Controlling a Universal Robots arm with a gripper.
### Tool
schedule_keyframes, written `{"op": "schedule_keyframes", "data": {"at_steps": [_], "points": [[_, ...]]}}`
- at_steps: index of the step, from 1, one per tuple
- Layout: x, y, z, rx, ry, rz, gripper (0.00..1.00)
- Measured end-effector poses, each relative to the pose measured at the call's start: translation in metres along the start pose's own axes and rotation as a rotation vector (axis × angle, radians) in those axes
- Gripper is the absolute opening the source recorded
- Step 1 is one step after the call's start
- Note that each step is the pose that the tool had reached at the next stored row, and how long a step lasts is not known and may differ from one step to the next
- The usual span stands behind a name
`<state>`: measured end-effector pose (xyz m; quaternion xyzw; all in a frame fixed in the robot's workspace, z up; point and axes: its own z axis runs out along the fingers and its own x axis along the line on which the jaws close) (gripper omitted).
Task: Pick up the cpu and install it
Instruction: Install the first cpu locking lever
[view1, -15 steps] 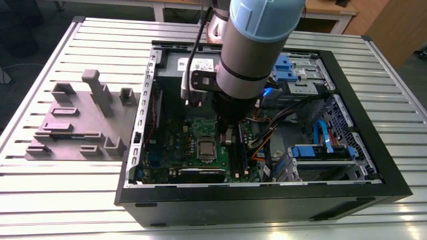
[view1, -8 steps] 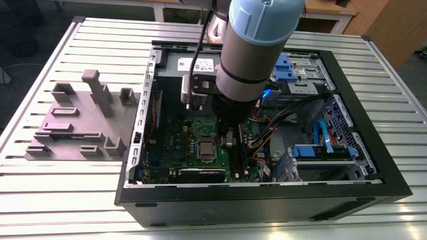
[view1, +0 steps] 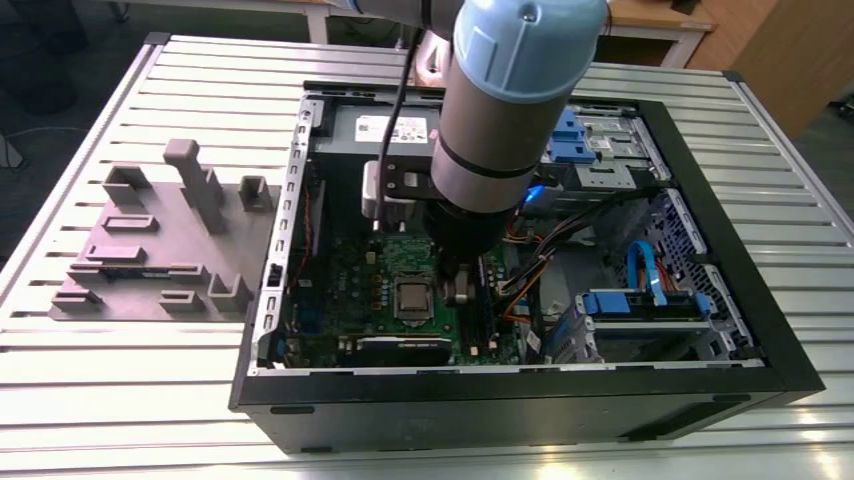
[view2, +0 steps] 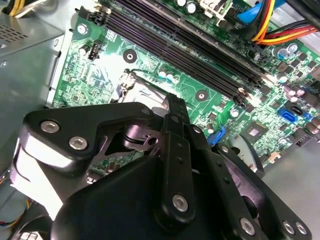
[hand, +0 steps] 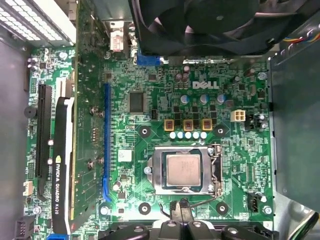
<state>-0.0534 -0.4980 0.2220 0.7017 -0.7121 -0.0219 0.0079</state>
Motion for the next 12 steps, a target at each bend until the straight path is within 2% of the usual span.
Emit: {"op": "schedule_keyframes", "data": {"at_steps": [3, 12], "points": [[0.0009, 0.0000, 0.0027, 0.0020, 0.0009, -0.004, 0.10], [0.0047, -0.0004, 0.0098, 0.0015, 0.0042, -0.036, 0.10]]}}
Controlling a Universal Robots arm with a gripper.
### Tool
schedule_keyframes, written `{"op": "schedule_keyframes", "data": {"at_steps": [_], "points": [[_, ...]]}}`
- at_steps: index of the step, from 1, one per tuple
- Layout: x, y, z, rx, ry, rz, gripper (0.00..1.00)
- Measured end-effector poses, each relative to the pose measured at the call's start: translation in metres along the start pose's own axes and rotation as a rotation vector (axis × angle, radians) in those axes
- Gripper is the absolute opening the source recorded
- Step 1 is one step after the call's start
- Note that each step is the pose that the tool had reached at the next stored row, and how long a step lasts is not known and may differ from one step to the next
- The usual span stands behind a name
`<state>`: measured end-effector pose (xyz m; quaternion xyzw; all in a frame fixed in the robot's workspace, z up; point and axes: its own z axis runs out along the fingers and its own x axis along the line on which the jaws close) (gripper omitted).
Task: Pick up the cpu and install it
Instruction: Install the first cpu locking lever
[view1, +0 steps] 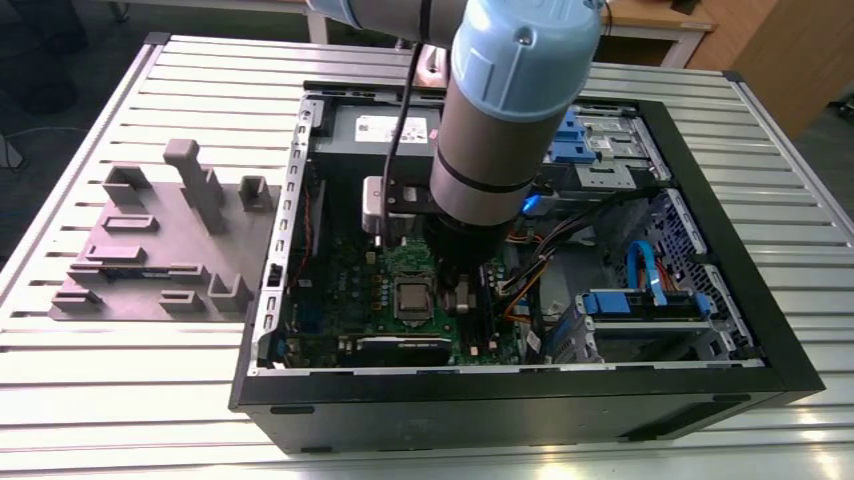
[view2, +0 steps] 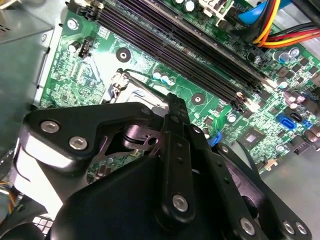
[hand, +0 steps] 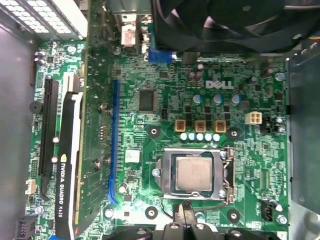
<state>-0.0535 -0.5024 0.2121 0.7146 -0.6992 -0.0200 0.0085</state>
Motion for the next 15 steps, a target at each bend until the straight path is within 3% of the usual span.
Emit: {"op": "schedule_keyframes", "data": {"at_steps": [11, 15], "points": [[0.0043, 0.0000, 0.0098, -0.0002, 0.0025, -0.021, 0.10], [0.0056, 0.0000, 0.0121, -0.0004, 0.0062, -0.025, 0.10]]}}
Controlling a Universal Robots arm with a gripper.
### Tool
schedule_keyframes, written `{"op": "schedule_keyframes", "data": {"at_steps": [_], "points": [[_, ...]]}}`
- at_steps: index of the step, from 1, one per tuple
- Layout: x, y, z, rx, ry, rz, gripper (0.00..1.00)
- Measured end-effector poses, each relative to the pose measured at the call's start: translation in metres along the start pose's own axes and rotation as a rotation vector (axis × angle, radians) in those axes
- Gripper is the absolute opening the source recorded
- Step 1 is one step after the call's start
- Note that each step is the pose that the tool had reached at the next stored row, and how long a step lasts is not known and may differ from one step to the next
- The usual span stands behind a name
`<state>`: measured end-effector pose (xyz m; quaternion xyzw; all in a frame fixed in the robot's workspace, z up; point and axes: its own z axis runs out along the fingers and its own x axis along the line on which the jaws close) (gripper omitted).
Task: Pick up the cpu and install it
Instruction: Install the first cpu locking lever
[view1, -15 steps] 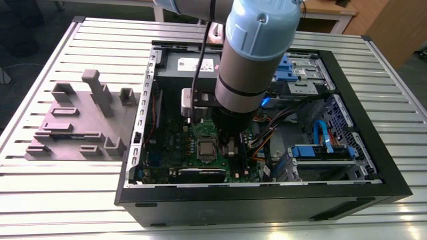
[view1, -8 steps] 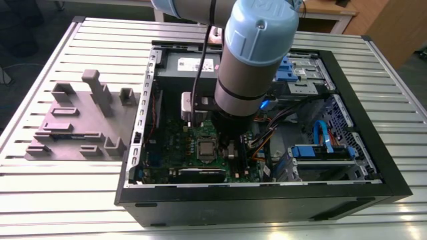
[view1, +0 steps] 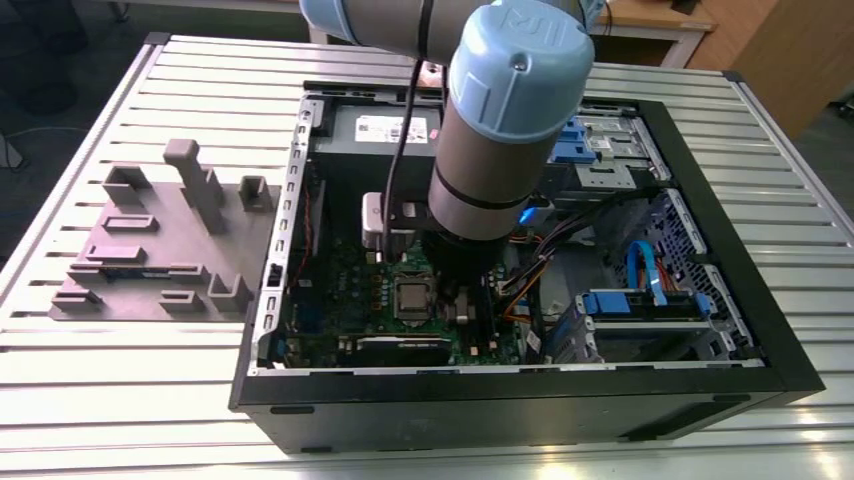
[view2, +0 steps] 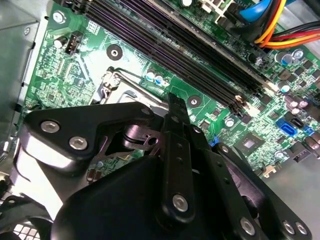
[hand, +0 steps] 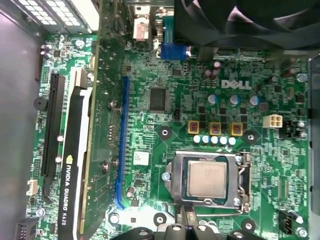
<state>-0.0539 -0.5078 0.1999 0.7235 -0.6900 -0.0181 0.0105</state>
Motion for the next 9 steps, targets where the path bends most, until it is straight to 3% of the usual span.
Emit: {"op": "schedule_keyframes", "data": {"at_steps": [5, 9], "points": [[0.0002, -0.0001, 0.0037, -0.0006, 0.0097, -0.002, 0.10], [0.0002, -0.0002, 0.0060, -0.0006, 0.0113, -0.002, 0.10]]}}
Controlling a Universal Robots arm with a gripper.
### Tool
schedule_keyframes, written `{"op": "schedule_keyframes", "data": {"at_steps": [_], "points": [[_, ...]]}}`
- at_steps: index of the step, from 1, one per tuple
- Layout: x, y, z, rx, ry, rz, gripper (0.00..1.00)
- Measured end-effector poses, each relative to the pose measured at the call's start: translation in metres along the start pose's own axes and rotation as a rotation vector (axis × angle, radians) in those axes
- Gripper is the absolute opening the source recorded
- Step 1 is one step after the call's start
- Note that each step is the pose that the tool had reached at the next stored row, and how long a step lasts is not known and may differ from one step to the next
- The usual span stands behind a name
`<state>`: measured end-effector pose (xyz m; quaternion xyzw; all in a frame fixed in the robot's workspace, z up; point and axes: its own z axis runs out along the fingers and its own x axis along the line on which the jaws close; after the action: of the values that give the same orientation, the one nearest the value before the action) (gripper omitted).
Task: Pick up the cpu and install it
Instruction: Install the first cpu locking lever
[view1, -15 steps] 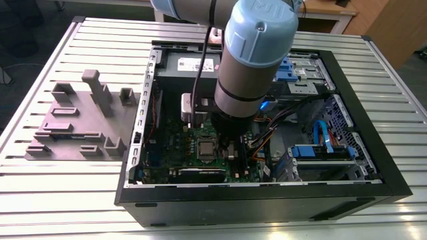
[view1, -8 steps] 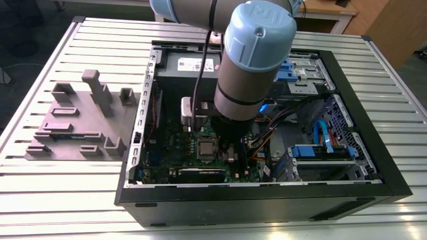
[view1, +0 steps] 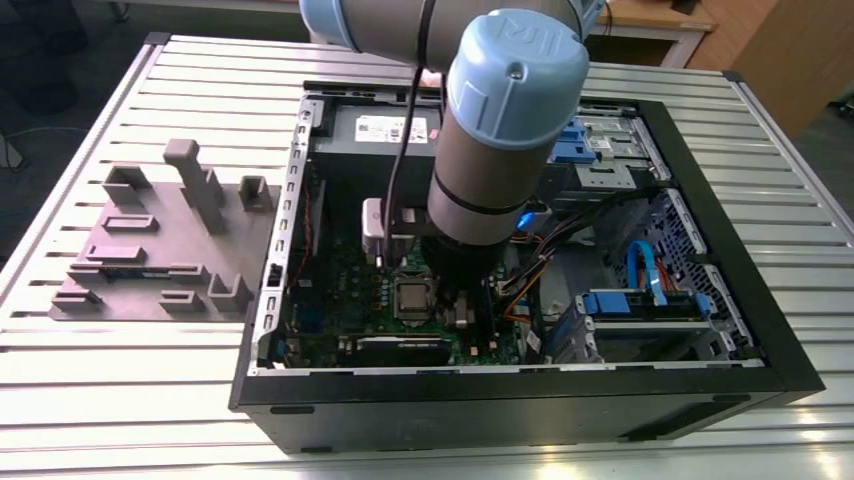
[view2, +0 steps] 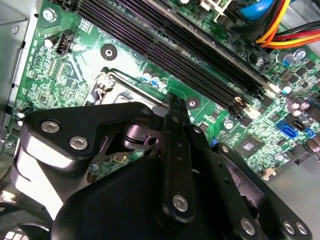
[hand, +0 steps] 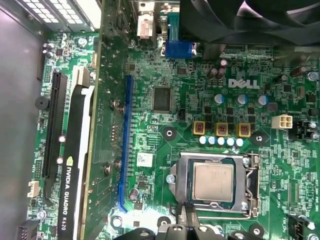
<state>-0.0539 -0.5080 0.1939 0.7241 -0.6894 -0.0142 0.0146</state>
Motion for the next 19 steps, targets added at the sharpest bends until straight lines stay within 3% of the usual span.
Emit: {"op": "schedule_keyframes", "data": {"at_steps": [19], "points": [[0.0002, -0.0033, 0.0057, 0.0001, 0.0004, 0.000, 0.10]]}}
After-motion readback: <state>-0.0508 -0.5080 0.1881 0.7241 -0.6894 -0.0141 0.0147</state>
